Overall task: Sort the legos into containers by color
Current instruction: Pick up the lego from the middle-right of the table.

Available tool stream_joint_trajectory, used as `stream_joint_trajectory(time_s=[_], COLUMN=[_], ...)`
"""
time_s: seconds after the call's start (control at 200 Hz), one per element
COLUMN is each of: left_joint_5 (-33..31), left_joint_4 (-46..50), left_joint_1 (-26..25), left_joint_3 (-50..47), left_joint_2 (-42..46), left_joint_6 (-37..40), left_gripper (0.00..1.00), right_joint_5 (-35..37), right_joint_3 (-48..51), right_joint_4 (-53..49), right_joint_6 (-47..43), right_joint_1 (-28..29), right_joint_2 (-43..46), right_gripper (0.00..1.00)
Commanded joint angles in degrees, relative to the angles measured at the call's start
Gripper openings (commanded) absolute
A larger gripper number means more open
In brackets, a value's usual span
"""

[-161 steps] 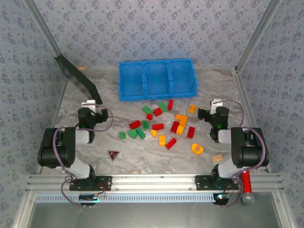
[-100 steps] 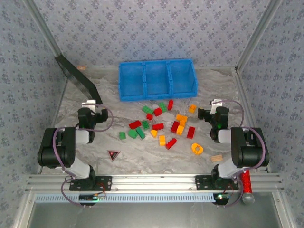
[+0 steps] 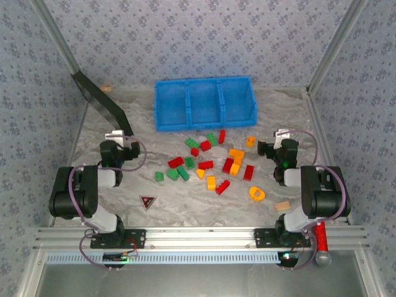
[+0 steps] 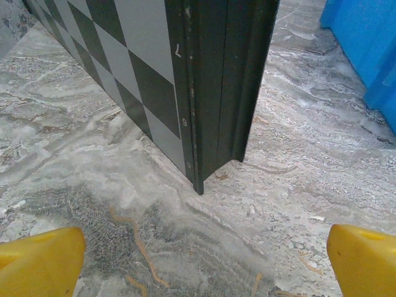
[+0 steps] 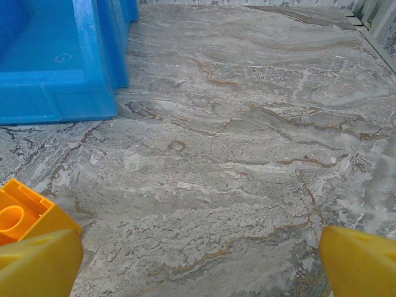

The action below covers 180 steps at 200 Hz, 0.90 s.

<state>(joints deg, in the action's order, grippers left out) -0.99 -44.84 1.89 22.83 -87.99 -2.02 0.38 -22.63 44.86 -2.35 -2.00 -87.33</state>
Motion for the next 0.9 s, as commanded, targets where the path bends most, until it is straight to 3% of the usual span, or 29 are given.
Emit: stream_joint_trajectory(time_s=[0.0, 0.31, 0.415, 0.545, 0.65, 0.73, 0.805, 0.895], left_joint_5=[1.59, 1.18, -5.44, -5.96, -7.15, -5.71, -1.76, -0.05], left_joint_4=[-1.57, 0.47, 24.50, 37.02, 48.09, 57.99, 64.92, 71.07], left_joint_1=[0.55, 0.73, 0.51, -1.16, -2.11, -2.18, -2.45, -3.79], left_joint_3=[0.91, 2.54, 13.84, 24.39, 36.05, 45.77, 53.12, 60.10], left_joint_2=[0.11, 0.88, 7.70, 17.87, 20.60, 19.43, 17.82, 15.86], left_joint_6=[-0.11, -0.47, -3.11, -1.85, -0.76, -0.84, -1.23, -1.02], left_gripper=[1.00, 1.00, 1.00, 1.00, 1.00, 1.00, 1.00, 1.00], right_joint_5=[-1.27, -1.66, -3.27, -5.78, 0.10, -1.02, -6.24, -7.75], right_joint_3=[-0.45, -0.80, -5.99, -8.67, -12.55, -19.04, -24.77, -30.50], right_joint_4=[0.27, -1.71, -17.99, -28.55, -36.01, -46.06, -51.68, -56.38], right_joint_6=[0.84, 0.50, 1.05, 4.34, 11.20, 17.66, 17.06, 17.98], right_joint_1=[-0.71, -0.57, -0.85, 0.74, 3.38, 3.39, 3.46, 4.57], right_joint_2=[0.23, 2.49, 12.55, 26.33, 32.72, 31.78, 26.18, 18.39], right_gripper=[1.00, 1.00, 1.00, 1.00, 0.99, 0.99, 0.94, 0.90])
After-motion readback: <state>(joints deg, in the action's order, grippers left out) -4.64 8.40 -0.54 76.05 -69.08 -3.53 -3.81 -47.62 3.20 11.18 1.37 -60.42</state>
